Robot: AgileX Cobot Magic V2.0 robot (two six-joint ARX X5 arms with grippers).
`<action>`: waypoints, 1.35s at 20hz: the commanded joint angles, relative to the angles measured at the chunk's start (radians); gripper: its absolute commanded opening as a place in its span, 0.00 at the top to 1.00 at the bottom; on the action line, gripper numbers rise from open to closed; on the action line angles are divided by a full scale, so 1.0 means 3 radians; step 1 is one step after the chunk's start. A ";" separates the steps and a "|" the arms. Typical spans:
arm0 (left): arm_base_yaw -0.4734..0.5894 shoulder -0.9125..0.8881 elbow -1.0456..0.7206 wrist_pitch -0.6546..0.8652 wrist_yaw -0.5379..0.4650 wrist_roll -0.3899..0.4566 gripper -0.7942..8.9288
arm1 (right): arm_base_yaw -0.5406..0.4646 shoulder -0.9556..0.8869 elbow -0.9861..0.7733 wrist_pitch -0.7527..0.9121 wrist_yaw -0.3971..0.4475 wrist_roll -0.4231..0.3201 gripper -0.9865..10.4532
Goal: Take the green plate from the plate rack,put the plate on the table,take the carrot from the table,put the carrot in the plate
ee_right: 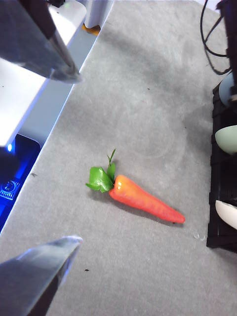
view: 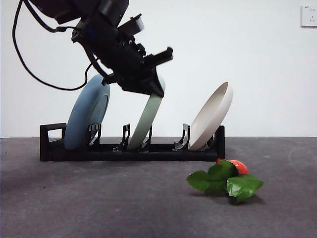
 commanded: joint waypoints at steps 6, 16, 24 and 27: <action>-0.0018 -0.0112 0.0660 -0.0544 0.0319 -0.0064 0.93 | 0.0008 -0.0001 0.0008 0.0005 -0.0004 -0.0003 0.31; -0.0476 -0.0753 0.1531 -0.2747 -0.0161 0.0888 0.92 | 0.0008 -0.0001 0.0008 0.0010 -0.0003 -0.0003 0.31; -0.1382 -0.0947 0.1277 -0.3794 -0.1280 0.0895 0.92 | 0.0008 -0.0001 0.0008 0.0009 -0.0001 -0.0003 0.31; -0.1643 -0.0947 0.0668 -0.3545 -0.1596 0.0746 0.92 | 0.0008 -0.0001 0.0008 0.0009 -0.0003 -0.0003 0.31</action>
